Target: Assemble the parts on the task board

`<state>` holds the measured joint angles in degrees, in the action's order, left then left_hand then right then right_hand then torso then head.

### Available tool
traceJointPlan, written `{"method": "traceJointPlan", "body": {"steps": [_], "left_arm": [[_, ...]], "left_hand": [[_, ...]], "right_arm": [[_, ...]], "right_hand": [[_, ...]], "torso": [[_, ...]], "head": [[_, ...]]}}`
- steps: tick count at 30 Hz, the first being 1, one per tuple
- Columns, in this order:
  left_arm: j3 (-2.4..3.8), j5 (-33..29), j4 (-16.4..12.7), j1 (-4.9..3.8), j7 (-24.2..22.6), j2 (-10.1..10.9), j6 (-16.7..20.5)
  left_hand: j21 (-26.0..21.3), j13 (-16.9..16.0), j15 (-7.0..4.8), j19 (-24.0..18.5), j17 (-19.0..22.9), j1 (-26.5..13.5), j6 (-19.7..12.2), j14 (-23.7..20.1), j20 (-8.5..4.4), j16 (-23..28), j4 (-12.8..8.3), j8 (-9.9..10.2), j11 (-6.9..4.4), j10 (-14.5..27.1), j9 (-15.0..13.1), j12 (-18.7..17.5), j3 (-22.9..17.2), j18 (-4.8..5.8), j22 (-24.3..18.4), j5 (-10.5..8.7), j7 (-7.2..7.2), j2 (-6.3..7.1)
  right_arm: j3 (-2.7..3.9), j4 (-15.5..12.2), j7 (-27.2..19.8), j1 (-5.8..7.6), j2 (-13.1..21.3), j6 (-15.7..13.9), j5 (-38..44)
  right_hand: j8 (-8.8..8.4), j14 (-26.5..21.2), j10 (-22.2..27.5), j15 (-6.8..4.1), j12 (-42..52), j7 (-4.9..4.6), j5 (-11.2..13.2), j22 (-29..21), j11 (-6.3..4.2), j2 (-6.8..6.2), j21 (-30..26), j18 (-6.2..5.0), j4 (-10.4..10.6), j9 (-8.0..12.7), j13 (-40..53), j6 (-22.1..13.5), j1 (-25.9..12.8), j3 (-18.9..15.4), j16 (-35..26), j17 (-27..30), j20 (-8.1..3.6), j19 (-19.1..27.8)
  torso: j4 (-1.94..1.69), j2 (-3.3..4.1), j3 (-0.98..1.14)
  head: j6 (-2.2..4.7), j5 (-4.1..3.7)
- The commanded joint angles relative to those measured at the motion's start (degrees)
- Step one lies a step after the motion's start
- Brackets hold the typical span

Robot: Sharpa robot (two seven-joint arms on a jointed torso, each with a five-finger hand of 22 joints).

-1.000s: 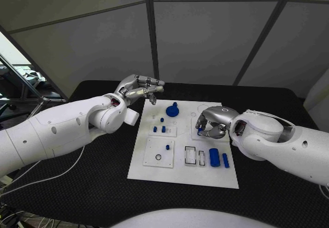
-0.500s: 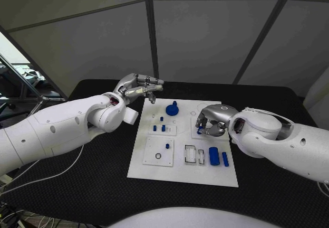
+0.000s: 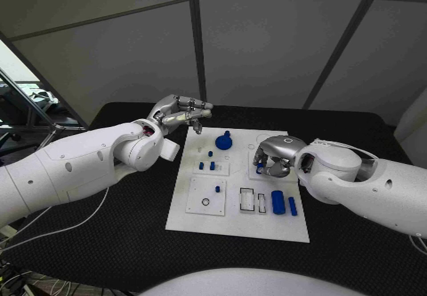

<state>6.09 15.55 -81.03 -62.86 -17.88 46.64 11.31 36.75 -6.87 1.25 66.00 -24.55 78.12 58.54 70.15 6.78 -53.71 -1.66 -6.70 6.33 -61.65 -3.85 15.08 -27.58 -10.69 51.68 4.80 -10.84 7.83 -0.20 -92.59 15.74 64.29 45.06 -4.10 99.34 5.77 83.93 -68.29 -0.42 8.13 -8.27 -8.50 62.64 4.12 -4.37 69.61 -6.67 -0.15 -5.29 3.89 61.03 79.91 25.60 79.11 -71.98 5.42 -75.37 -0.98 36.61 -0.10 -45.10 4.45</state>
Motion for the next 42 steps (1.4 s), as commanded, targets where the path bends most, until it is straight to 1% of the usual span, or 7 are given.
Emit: {"method": "traceJointPlan", "body": {"steps": [1, 12, 17, 25, 28, 35, 42], "left_arm": [[0.05, -0.28, -0.11, -0.1, -0.02, 0.01, -0.51], [0.05, -0.28, -0.12, -0.1, 0.08, 0.08, -0.35], [0.05, -0.28, -0.07, -0.1, 0.08, 0.06, -0.32], [0.05, -0.28, 0.09, -0.1, 0.04, -0.05, -0.33], [0.05, -0.28, 0.15, -0.1, 0.03, -0.07, -0.33], [0.05, -0.28, 0.32, -0.09, 0.04, -0.32, -0.35], [0.05, -0.28, 0.96, -0.1, -0.01, -1.04, -0.52]], "left_hand": [[-0.26, 0.06, 0.14, -0.35, 0.05, -0.18, -0.51, -0.15, 0.17, 0.19, -0.11, 0.08, 0.1, 0.39, 0.02, 0.26, 0.38, 0.23, -0.09, 0.24, 0.02, -0.31], [-0.28, 0.08, 0.15, -0.34, 0.11, -0.08, -0.54, -0.16, 0.17, 0.19, -0.13, 0.06, 0.1, 0.44, 0.02, 0.31, 0.34, 0.22, -0.1, 0.26, 0.01, -0.42], [-0.29, 0.08, 0.15, -0.34, 0.14, -0.03, -0.55, -0.16, 0.17, 0.19, -0.13, 0.05, 0.1, 0.46, 0.01, 0.34, 0.32, 0.22, -0.1, 0.27, 0.01, -0.49], [-0.29, 0.08, 0.15, -0.34, 0.14, -0.03, -0.55, -0.16, 0.17, 0.19, -0.13, 0.05, 0.1, 0.46, 0.01, 0.34, 0.32, 0.22, -0.1, 0.27, 0.01, -0.49], [-0.29, 0.08, 0.15, -0.34, 0.14, -0.03, -0.55, -0.16, 0.17, 0.19, -0.13, 0.05, 0.1, 0.46, 0.01, 0.34, 0.32, 0.22, -0.1, 0.27, 0.01, -0.49], [-0.3, 0.08, 0.15, -0.33, 0.15, -0.02, -0.55, -0.16, 0.18, 0.19, -0.13, 0.04, 0.11, 0.47, 0.01, 0.36, 0.32, 0.22, -0.11, 0.27, 0.0, -0.51], [-0.31, 0.09, 0.15, -0.33, 0.18, -0.01, -0.57, -0.17, 0.18, 0.19, -0.12, 0.03, 0.12, 0.49, 0.01, 0.38, 0.32, 0.22, -0.11, 0.27, -0.01, -0.56]], "right_arm": [[-0.35, 0.16, 0.48, -0.23, 0.01, 2.61, 0.48], [-0.45, -0.14, 0.47, -0.23, 0.38, 1.74, -0.1], [-0.45, -0.91, 0.2, -0.25, 0.94, -4.43, 0.66], [-0.35, -3.82, -1.46, -0.23, 3.22, -12.47, 0.86], [-0.18, -5.55, -1.9, -0.22, 4.31, -12.98, 0.34], [0.9, -11.02, -3.09, -0.2, 5.82, -12.69, -0.94], [0.94, -11.82, -5.4, -0.32, 0.78, -12.08, -3.18]], "right_hand": [[-0.11, 2.67, 0.24, 0.13, -0.25, -0.04, 0.36, 0.03, 0.28, -0.48, 0.08, 0.78, -0.02, 0.05, -0.09, -0.4, -0.24, 0.46, 0.34, 0.06, 0.18, 0.28], [0.0, 2.61, -0.27, 0.07, -0.37, 0.07, 0.32, 0.05, 0.17, -0.43, 0.09, 0.75, -0.26, -0.02, 0.01, 0.02, -0.13, 0.76, 0.22, 0.3, 0.2, 0.34], [0.62, 2.64, -2.12, -0.21, -0.24, 0.2, 0.16, 0.54, -0.18, 0.16, 0.49, 0.8, -0.98, -0.34, 0.31, 1.59, 0.42, 1.54, 0.3, 0.24, 0.01, 0.15], [0.7, 2.7, -2.67, -0.3, -0.48, 0.19, -0.22, 0.95, -0.24, 0.22, 0.83, 0.88, -1.44, -0.41, 0.36, 2.04, 0.6, 1.95, 0.48, 0.0, -0.1, -0.03], [0.68, 2.72, -2.67, -0.3, -0.54, 0.17, -0.25, 1.0, -0.23, 0.18, 0.87, 0.89, -1.48, -0.4, 0.35, 2.04, 0.58, 1.98, 0.52, -0.06, -0.11, -0.05], [0.54, 2.76, -2.7, -0.22, -0.91, 0.07, 0.0, 1.2, -0.12, -0.02, 1.03, 0.94, -1.36, -0.37, 0.31, 2.02, 0.05, 1.96, 0.65, -0.22, -0.09, -0.11], [0.42, 2.77, -2.65, -0.19, -1.13, -0.03, -0.16, 1.04, -0.07, -0.06, 0.92, 0.9, -1.41, -0.34, 0.28, 1.95, -0.02, 2.05, 0.68, -0.24, -0.07, 0.0]], "torso": [[0.03, 0.01, 0.01], [0.04, 0.02, 0.03], [0.13, 0.0, 0.1], [0.03, -0.06, 0.0], [-0.01, -0.07, -0.02], [0.08, -0.06, 0.0], [0.04, -0.01, 0.0]], "head": [[-0.05, 0.02], [-0.15, 0.1], [-0.12, 0.11], [-0.03, 0.06], [-0.04, 0.17], [-0.15, 0.59], [-0.2, 1.0]]}}
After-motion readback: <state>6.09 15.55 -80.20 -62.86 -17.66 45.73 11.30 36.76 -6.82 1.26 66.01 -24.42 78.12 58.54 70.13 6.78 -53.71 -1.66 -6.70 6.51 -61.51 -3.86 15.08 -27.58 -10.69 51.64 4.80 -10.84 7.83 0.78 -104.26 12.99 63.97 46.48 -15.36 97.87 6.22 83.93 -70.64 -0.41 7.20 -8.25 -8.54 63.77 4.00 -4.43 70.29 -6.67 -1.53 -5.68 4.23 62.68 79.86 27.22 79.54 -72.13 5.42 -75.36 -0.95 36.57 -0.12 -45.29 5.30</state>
